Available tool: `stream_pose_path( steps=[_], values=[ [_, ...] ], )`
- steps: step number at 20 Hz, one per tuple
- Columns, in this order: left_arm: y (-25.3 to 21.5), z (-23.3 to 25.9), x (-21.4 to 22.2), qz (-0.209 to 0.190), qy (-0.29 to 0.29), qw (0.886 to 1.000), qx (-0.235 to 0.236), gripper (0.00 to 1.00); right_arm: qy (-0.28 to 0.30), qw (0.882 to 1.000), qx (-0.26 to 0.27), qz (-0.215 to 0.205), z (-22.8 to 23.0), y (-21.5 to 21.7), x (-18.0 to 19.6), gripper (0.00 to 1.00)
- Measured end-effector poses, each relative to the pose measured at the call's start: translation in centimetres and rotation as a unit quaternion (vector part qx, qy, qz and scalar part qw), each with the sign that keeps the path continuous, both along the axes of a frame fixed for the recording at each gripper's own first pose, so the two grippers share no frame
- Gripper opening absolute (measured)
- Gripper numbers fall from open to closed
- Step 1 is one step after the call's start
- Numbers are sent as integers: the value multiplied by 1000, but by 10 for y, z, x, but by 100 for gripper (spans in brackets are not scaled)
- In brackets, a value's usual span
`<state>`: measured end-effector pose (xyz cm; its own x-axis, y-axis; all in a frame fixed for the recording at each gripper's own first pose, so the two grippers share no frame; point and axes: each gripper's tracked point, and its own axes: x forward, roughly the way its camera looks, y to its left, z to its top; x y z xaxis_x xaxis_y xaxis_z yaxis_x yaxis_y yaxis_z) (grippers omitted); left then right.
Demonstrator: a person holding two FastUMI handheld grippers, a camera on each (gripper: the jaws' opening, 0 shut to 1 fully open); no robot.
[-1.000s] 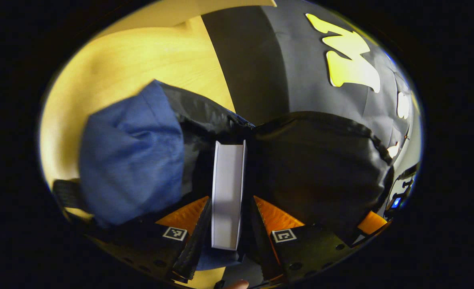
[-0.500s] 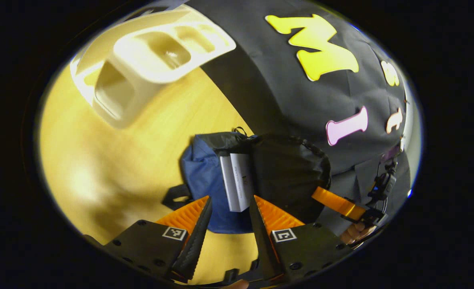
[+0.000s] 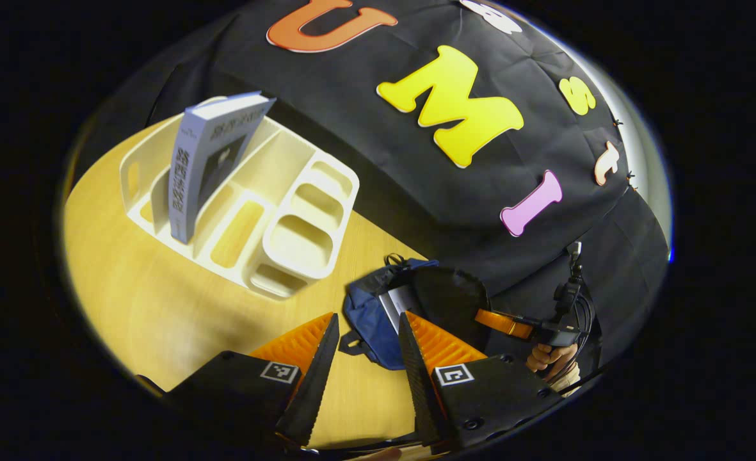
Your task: Open the schoolbag, grab two books from the bookshelf and put them into the schoolbag.
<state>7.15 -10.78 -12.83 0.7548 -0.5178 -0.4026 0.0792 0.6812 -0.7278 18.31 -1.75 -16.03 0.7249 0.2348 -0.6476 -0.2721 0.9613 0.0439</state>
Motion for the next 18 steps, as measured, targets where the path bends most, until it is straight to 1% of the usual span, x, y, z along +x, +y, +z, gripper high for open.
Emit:
stream_pose_path(
  steps=[2, 5, 8, 13, 14, 16, 18],
  values=[
    [35, 11, 11, 15, -21, 999, 37, 63, 1, 1000, 1, -6, -1, 0, -3, 0],
    [86, 21, 32, 43, -47, 994, 93, 63, 6, 1000, 4, -3, -5, -2, -8, 0],
    [127, 21, 45, 57, -41, 989, 133, 63, 6, 1000, 3, -8, -6, -8, -9, 0],
    [164, 26, 71, 56, -49, 975, 210, 63, 11, 1000, 9, -19, -7, -10, -5, 1],
    [172, 29, 81, 66, -45, 972, 222, 63, 8, 1000, 9, -18, -6, -9, -5, 0],
    [185, 38, 105, 79, -57, 966, 239, 62, 6, 1000, 9, -14, -6, -9, -5, 0],
    [192, 42, 127, 77, -51, 963, 255, 62, 5, 1000, 9, -16, -6, -9, -5, 0]
  ],
)
